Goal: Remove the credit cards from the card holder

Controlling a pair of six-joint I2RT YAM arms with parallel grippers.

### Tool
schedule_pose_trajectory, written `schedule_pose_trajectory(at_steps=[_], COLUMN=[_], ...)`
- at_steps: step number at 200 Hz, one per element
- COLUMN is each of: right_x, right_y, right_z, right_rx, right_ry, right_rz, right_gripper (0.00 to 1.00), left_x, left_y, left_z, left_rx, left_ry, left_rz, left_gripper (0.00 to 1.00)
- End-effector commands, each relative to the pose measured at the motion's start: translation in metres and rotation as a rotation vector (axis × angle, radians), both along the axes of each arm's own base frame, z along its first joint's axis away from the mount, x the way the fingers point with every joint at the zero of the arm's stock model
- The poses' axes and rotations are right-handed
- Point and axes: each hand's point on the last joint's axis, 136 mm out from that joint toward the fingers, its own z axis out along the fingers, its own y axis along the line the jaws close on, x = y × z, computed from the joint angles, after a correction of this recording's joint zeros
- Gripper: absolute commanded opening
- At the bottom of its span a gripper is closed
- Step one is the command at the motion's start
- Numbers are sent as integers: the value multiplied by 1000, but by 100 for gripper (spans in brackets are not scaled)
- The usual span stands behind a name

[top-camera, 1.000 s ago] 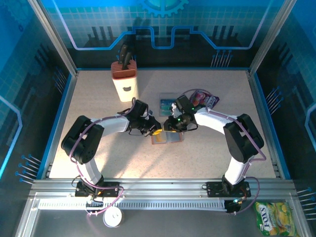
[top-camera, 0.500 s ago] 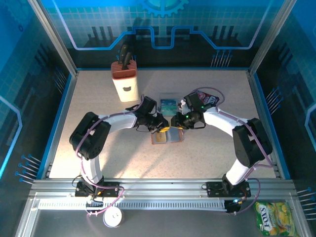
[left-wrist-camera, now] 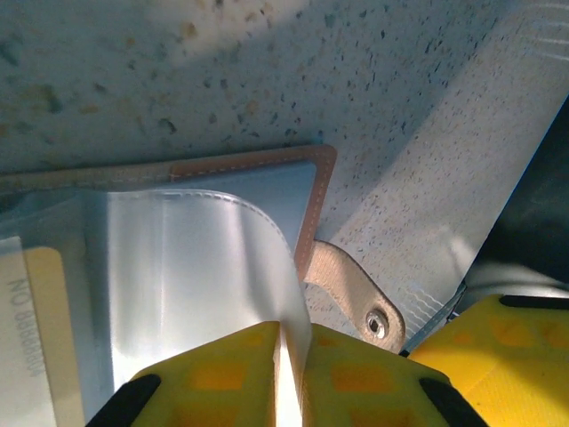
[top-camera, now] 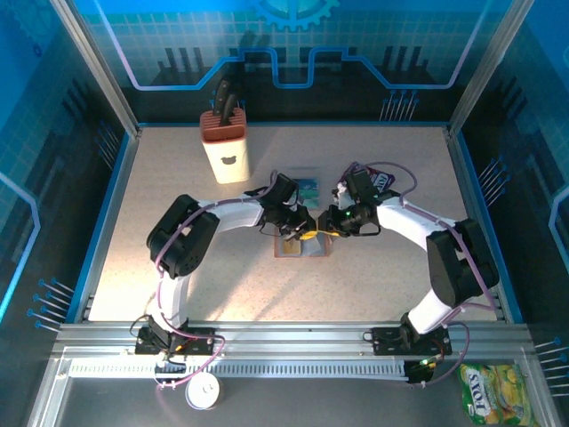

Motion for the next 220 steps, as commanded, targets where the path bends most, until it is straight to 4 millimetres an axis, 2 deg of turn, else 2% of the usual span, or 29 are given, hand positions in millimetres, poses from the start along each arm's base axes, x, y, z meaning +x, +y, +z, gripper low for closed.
schedule_pose_trajectory(at_steps=[1, 48, 89, 151, 220], right_x=[-2, -3, -2, 2, 8], right_y=[-5, -8, -6, 0, 19], right_z=[11, 12, 15, 17, 18], right_rx=[22, 24, 37, 33, 18], right_ry=[-21, -23, -26, -21, -14], right_rz=[0, -9, -14, -15, 13], right_gripper=[31, 31, 31, 31, 31], left_x=[-11, -16, -12, -2, 10], left_y=[-14, -15, -11, 14, 38], left_z=[-4, -8, 7, 18, 24], left_rx=[-7, 4, 8, 7, -8], left_ry=[43, 52, 9, -32, -45], left_rz=[-50, -62, -64, -41, -1], left_gripper=[14, 18, 26, 31, 38])
